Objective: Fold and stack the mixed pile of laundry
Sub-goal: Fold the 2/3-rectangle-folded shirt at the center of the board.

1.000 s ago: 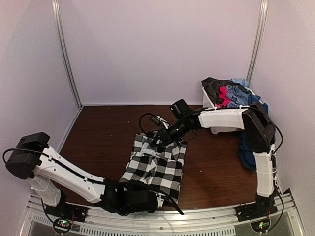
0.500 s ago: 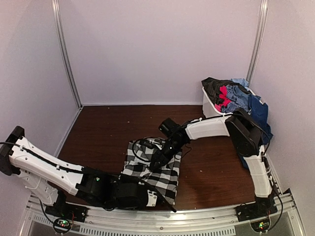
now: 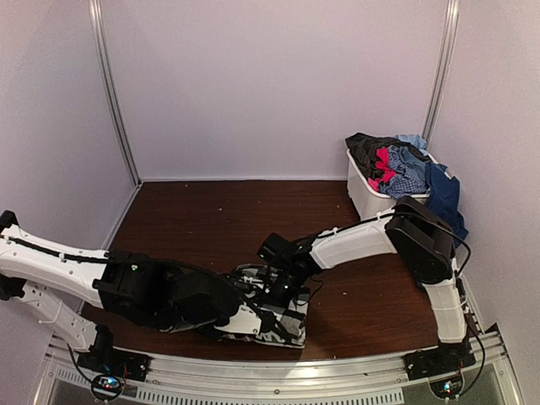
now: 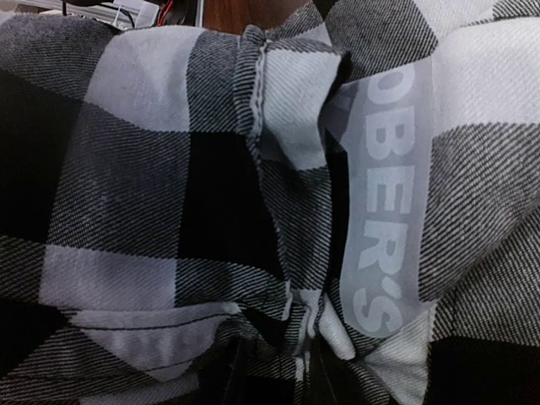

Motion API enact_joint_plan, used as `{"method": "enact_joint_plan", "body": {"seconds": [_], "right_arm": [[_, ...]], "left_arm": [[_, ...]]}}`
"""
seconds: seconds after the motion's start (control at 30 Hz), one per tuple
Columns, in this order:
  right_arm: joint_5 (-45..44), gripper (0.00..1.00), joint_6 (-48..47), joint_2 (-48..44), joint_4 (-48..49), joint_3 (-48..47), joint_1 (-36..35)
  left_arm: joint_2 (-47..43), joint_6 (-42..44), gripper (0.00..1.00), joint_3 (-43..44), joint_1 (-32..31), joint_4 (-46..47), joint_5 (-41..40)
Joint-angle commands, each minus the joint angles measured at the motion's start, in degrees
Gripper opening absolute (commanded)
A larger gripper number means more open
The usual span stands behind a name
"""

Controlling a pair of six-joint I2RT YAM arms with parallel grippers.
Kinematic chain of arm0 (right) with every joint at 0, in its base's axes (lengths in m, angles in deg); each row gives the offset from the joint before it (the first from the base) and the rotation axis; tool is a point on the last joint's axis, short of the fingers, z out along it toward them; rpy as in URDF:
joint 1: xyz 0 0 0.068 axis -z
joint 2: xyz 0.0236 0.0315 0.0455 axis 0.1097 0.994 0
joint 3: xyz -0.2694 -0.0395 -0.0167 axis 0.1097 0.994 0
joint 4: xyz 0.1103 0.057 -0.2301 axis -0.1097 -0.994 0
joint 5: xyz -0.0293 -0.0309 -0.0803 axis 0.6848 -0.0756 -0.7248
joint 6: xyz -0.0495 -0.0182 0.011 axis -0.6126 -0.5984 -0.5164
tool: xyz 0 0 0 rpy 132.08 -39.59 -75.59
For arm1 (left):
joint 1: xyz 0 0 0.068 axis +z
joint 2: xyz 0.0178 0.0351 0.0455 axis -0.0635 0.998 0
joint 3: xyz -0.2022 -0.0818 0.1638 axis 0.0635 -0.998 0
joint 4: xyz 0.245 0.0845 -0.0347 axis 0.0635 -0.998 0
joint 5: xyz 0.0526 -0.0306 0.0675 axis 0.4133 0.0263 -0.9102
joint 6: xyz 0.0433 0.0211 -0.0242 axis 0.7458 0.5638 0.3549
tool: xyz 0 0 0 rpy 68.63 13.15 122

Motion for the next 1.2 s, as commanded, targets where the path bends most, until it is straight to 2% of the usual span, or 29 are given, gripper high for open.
{"method": "enact_joint_plan", "body": {"seconds": [0.0,0.2,0.43,0.6,0.73,0.93,1.07,1.17], "right_arm": [[-2.5,0.26,0.3,-0.3,-2.8,0.5,-1.4],[-5.2,0.38,-3.4,-1.9,-9.8,-5.7,0.7],[-7.5,0.48,-4.0,-2.6,-11.8,-13.2,10.8],[-13.5,0.54,-4.9,1.7,-14.4,-20.0,16.1],[-14.8,0.56,-6.6,6.4,-16.3,-23.2,16.8],[-11.3,0.5,-8.1,11.6,-16.6,-25.3,16.6],[-9.1,0.4,-9.0,11.5,-15.4,-22.0,15.4],[-7.5,0.27,-9.0,11.6,-14.2,-20.2,14.5]], "left_arm": [[-1.1,4.2,0.0,2.8,1.7,0.5,0.4],[-0.9,4.9,0.0,2.2,1.9,-0.5,3.3],[-2.7,5.9,0.0,2.5,1.9,-2.7,9.0],[-2.4,6.5,0.0,2.6,1.8,-3.3,9.6],[-2.0,7.3,0.02,3.0,2.7,-3.5,9.2],[-1.4,11.0,0.05,4.2,6.4,-2.2,10.5],[-0.9,14.5,0.06,5.0,11.0,1.1,13.3],[0.7,17.7,0.07,5.5,13.5,2.9,13.3]]}}
